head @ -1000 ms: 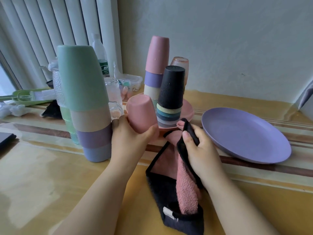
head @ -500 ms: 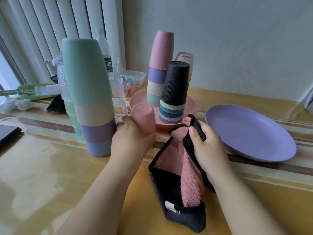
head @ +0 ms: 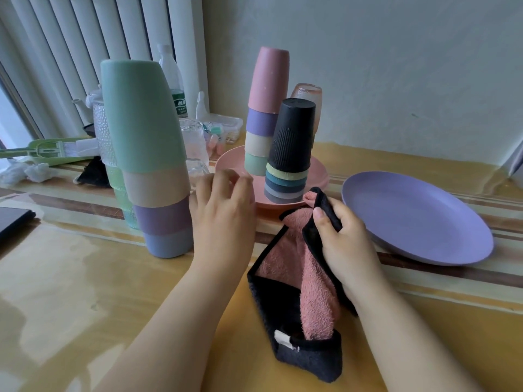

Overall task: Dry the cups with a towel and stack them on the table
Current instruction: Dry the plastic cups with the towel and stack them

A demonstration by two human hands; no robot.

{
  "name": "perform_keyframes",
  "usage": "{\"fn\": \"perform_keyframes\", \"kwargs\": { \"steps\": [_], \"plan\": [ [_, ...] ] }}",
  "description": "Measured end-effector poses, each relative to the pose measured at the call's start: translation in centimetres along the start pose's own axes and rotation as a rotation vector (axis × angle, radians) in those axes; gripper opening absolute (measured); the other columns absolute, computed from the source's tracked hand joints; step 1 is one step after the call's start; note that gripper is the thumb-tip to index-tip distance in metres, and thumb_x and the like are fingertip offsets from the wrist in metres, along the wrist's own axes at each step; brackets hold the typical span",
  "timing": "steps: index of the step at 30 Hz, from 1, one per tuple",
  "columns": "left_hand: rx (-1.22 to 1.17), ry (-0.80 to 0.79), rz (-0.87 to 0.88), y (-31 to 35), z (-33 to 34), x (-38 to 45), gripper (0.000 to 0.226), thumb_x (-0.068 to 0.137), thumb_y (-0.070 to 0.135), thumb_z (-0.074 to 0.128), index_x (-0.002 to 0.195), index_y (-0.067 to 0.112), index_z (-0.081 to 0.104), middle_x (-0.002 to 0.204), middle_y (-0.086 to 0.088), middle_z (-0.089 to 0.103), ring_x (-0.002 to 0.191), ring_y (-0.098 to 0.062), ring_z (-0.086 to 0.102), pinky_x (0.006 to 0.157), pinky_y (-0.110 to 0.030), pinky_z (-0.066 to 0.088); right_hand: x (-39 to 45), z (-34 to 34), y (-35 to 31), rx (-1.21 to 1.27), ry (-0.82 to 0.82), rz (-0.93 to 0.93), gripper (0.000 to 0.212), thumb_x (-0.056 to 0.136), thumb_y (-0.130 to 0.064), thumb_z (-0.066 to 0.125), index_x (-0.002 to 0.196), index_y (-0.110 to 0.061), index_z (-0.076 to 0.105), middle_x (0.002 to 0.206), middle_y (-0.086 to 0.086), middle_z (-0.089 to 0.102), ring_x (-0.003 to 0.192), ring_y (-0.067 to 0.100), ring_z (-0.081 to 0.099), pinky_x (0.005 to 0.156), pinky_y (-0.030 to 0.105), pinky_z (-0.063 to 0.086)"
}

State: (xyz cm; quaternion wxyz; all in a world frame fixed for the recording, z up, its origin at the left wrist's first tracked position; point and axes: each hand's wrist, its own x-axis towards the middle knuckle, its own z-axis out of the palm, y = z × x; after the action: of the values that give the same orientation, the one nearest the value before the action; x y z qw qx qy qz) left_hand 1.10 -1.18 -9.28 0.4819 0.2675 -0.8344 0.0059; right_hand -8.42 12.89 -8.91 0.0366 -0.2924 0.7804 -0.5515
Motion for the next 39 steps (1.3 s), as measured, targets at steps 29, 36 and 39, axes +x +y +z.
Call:
{"fn": "perform_keyframes", "kwargs": {
  "steps": [29, 36, 39],
  "plan": [
    [-0.736, -0.486, -0.691, 5.1, 7.5, 9.1, 0.073, 0.056, 0.016, 0.089, 0.115, 0.011, 0.047, 0.117, -0.009, 0.055, 0.109, -0.027, 0.058, 0.085, -0.038, 0.051, 1.5, -2.7, 0.7, 0.205, 0.069, 0.047, 0.022, 0.096, -0.027, 0.049, 0.115, -0.033, 0.058, 0.097, -0.025, 0.059, 0.095, -0.002, 0.055, 0.073, 0.005, 0.038],
    [-0.53, -0.458, -0.553, 5.0, 7.4, 9.3, 0.063, 0.063, 0.027, 0.085, 0.104, 0.01, 0.041, 0.113, -0.01, 0.047, 0.1, -0.026, 0.054, 0.08, -0.039, 0.049, 1.7, -2.6, 1.1, 0.231, 0.092, 0.06, 0.025, 0.096, -0.027, 0.049, 0.119, -0.028, 0.059, 0.09, -0.03, 0.056, 0.09, -0.006, 0.053, 0.073, 0.004, 0.036],
    [-0.314, -0.485, -0.453, 5.1, 7.3, 9.2, 0.062, 0.071, 0.043, 0.078, 0.102, 0.009, 0.037, 0.113, -0.01, 0.046, 0.102, -0.031, 0.055, 0.079, -0.037, 0.042, 1.6, -2.5, 1.2, 0.234, 0.099, 0.06, 0.022, 0.096, -0.027, 0.049, 0.116, -0.031, 0.059, 0.091, -0.031, 0.055, 0.091, -0.004, 0.053, 0.074, 0.007, 0.036]
  ]
}}
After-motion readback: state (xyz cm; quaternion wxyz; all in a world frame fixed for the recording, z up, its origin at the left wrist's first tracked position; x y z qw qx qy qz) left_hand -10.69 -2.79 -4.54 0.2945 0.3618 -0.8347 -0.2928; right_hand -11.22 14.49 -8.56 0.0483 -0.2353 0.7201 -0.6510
